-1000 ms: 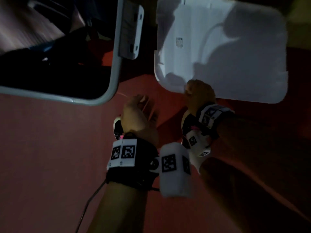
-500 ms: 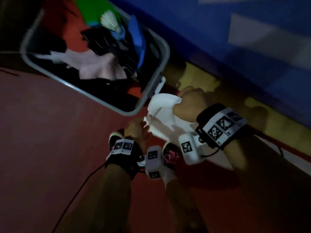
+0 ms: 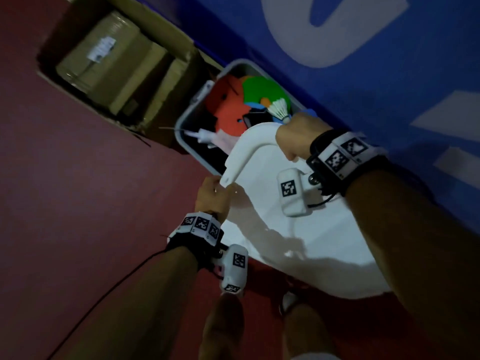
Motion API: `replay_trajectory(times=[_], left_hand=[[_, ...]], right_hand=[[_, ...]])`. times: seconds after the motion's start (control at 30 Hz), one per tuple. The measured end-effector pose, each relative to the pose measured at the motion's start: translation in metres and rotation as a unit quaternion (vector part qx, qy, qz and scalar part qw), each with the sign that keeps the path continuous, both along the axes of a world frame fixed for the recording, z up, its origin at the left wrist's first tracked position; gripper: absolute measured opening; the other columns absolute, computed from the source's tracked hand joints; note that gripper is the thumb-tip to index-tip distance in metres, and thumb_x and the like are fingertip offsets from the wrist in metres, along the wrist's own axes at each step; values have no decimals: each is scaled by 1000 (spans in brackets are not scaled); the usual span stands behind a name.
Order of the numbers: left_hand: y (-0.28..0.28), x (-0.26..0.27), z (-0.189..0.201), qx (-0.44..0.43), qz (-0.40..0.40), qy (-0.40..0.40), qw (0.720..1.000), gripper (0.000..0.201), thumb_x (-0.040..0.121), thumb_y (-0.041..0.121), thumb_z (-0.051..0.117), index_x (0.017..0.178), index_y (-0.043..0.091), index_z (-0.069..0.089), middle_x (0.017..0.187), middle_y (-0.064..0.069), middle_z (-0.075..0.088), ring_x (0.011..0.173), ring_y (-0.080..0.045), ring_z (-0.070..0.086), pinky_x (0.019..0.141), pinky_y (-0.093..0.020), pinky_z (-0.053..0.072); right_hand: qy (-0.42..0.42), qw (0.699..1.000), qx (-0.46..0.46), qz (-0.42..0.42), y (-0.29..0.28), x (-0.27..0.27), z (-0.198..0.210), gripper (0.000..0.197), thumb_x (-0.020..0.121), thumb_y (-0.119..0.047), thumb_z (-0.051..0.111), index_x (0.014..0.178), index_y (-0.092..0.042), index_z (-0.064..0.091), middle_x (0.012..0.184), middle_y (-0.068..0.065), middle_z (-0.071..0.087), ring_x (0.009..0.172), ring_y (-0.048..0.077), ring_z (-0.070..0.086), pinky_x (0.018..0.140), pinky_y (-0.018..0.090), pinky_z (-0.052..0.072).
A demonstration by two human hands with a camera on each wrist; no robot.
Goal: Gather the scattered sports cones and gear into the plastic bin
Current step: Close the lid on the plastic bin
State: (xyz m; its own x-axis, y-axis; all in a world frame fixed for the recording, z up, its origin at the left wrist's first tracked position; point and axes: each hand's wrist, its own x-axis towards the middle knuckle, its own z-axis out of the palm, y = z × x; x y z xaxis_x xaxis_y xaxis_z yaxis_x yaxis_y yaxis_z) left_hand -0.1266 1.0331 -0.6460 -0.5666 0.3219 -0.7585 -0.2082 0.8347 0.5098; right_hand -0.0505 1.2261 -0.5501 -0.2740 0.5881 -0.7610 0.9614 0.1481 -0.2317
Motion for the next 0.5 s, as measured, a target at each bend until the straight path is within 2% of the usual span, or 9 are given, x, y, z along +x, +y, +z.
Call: replay_trajectory(times=[0.07,0.1,0.13,0.17,0.23,0.3,0.33,0.4,0.5], left_hand=[[7,-22,-2,10,-26,29,999,43,85,37,67,118,12,56,111,-10,63,91,-27,61,69,-32,46],[15,-34,-3,9,-40,43,998,43,86,39,66,120,14,56,111,-7,63,93,-26,60,71,-32,47],[23,-47,-6,12,-55,56,997,43,88,41,63,123,18,56,111,-4,62,94,-24,59,73,-33,47],[31,-56,-10,12,-75,72,994,43,89,44,61,125,21,56,112,-2,61,96,-25,58,77,-35,48],[50,-77,-22,-5,-131,119,984,41,91,50,55,124,25,55,113,-5,62,101,-30,58,84,-46,50],[70,-101,-37,-39,-171,151,973,39,92,54,49,119,25,55,112,-9,60,102,-36,57,83,-51,49],[78,-112,-43,-54,-178,160,969,40,93,54,48,120,25,54,115,-10,59,105,-37,56,85,-52,48],[99,-132,-53,-92,-197,170,961,44,94,55,47,128,28,51,125,-10,55,114,-37,53,92,-52,44],[123,-155,-71,-102,-158,156,970,52,91,56,52,134,29,48,134,-7,54,119,-34,52,98,-50,42]], right_hand=[[-5,1000,28,-2,13,-21,2,34,74,-15,52,104,-3,60,100,15,61,71,28,55,55,24,35],[4,999,38,-3,21,-33,0,43,70,-20,50,110,-8,61,104,16,62,76,30,55,58,24,36],[13,998,54,-1,29,-44,-2,42,67,-24,48,105,-13,60,105,15,61,82,32,55,63,25,37],[19,997,70,-5,35,-53,-3,33,63,-27,45,92,-16,55,100,13,58,82,33,53,64,27,37],[29,995,96,-28,54,-73,-14,27,55,-29,39,75,-12,44,82,8,51,71,30,48,54,27,32],[44,994,98,-36,71,-94,-30,32,55,-30,38,80,-12,47,80,7,48,68,27,45,50,27,27],[53,993,93,-47,80,-101,-40,36,59,-31,41,88,-12,49,86,8,50,72,28,46,53,27,29],[77,992,82,-65,92,-117,-60,32,68,-31,49,97,-18,48,97,8,54,82,29,49,64,32,38],[113,987,104,-43,103,-139,-91,42,65,-37,53,104,-21,51,104,7,60,95,33,56,85,47,48]])
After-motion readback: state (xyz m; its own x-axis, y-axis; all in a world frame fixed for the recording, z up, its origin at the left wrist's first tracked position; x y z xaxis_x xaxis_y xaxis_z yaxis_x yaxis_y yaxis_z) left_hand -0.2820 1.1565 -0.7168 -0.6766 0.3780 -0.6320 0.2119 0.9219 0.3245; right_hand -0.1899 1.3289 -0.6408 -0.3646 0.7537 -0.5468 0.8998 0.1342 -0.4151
